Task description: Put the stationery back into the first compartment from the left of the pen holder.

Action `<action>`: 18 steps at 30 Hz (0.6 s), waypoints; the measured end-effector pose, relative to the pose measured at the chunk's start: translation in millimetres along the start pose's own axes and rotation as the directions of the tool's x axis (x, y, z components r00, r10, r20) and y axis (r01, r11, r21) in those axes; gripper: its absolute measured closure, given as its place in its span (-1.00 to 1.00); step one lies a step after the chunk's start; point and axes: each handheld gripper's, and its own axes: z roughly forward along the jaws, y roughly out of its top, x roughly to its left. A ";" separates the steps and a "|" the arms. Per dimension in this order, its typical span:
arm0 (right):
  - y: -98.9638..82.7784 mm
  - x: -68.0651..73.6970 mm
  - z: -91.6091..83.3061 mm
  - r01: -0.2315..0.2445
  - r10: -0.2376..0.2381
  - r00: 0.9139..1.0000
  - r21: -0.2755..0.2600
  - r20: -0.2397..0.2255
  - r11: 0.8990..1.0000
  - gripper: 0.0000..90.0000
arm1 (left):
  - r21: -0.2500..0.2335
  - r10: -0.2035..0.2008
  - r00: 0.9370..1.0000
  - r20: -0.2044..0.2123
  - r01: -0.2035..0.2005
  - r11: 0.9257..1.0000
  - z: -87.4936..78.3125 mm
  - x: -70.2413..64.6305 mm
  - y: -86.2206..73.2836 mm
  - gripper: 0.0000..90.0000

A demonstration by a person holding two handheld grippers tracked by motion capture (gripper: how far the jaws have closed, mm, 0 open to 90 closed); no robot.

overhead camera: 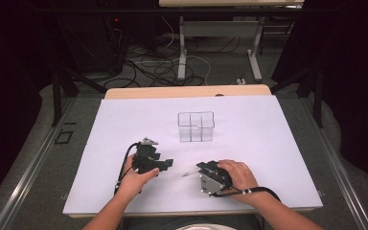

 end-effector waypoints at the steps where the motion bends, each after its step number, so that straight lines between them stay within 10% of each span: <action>1: -0.4 -2.2 0.3 -0.013 0.013 1.000 -0.022 0.000 1.000 0.76 | -0.006 -0.010 1.000 0.005 0.010 1.000 0.2 0.8 -0.2 -0.24; 5: -2.7 -7.2 -2.4 -0.126 0.125 0.992 -0.049 -0.016 0.991 0.76 | -0.002 -0.017 1.000 -0.004 0.017 1.000 0.3 4.2 -0.8 -0.36; 8: -7.8 -11.0 -3.7 -0.248 0.246 0.969 -0.103 -0.025 0.963 0.76 | 0.005 -0.010 1.000 -0.015 0.010 1.000 2.0 6.0 -1.2 -0.50; 18: -29.2 -22.6 -6.4 -0.544 0.546 0.836 -0.198 -0.051 0.815 0.76 | -0.013 -0.033 0.997 -0.071 0.032 0.999 3.4 11.5 -3.0 -0.74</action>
